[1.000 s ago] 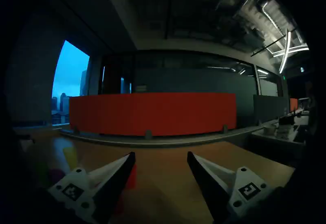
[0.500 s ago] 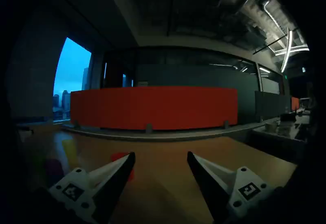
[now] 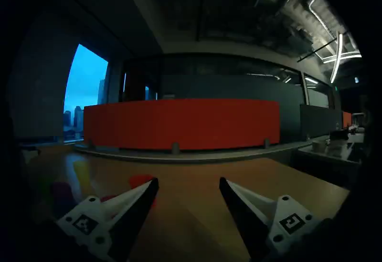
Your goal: Pour water
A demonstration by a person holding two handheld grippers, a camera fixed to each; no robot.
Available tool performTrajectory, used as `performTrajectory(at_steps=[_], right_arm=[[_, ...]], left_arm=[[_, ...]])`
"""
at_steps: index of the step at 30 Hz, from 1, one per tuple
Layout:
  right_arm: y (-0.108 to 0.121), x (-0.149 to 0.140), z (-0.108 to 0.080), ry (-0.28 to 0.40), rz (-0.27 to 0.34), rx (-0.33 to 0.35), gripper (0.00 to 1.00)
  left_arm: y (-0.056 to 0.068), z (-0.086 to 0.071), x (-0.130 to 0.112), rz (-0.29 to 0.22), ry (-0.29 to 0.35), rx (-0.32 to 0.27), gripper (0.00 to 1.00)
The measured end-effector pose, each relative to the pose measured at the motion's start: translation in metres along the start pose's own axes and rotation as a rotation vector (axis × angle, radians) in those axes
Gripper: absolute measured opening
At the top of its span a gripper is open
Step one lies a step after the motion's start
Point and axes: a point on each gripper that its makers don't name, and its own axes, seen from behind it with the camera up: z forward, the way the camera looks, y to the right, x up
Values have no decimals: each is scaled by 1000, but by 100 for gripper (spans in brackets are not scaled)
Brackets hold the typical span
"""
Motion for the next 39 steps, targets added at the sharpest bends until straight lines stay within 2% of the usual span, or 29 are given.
performTrajectory(at_steps=[39], right_arm=[[4,-9,3,-31,-16,-25,99]], left_arm=[[1,0,0,0,0,0,99]])
